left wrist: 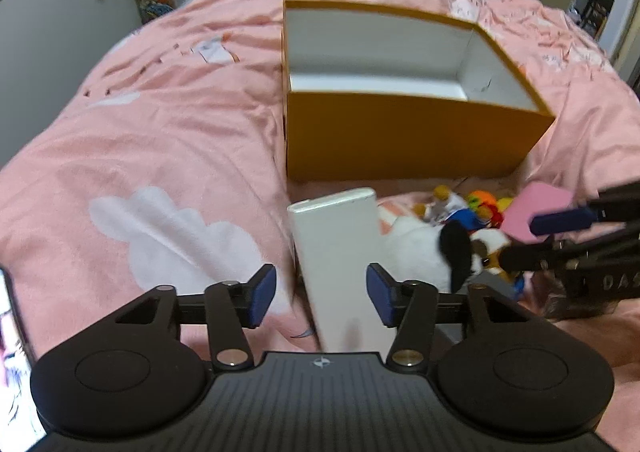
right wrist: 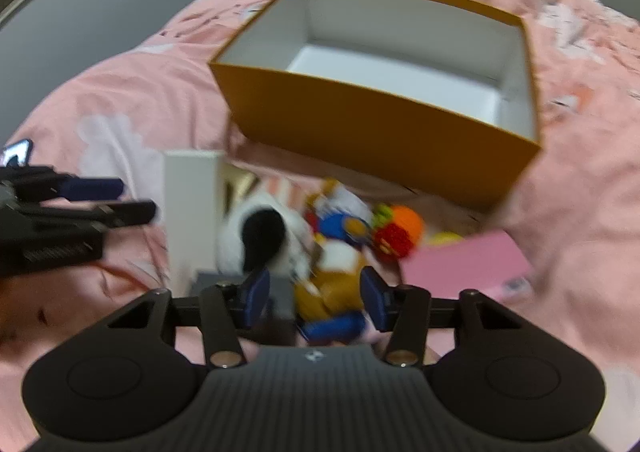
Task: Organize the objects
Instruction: 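Grasp the white rectangular box with the left tool while the right tool grasps the gold box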
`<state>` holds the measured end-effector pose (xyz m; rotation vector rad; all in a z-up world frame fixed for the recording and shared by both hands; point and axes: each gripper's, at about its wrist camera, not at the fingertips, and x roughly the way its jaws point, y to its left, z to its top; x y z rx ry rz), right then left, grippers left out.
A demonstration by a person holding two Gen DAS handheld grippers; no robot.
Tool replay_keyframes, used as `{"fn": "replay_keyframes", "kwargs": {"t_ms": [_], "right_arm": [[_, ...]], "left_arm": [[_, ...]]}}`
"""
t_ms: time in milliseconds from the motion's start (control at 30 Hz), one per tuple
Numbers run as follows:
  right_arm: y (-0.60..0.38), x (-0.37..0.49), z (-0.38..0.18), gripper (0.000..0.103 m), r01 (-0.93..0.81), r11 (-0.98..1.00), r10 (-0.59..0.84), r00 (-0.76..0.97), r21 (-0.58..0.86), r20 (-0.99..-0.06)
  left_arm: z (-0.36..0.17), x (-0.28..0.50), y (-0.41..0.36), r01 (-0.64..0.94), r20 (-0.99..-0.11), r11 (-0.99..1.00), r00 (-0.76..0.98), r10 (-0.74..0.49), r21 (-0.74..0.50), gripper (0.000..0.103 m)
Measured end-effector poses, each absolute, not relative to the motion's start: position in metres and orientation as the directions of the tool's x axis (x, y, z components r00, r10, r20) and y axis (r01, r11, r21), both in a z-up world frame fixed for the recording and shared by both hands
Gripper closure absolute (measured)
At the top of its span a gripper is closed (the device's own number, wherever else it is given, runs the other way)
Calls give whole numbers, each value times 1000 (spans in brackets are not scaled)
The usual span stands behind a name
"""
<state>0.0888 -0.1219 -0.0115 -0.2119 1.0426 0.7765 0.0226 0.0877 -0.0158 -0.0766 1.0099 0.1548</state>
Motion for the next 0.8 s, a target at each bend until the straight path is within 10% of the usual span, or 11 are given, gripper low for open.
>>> {"fn": "replay_keyframes", "kwargs": {"t_ms": [200,800], "right_arm": [[-85,105,-22,71,-690,686,504,222,230,-835],[-77,121,-38,71,-685,674,531,190,276,-826]], "left_arm": [[-38,32,95,-184,-873,983,483,71,-22,36],[-58,57,83,-246,-897,968,438,65,-50,25]]}}
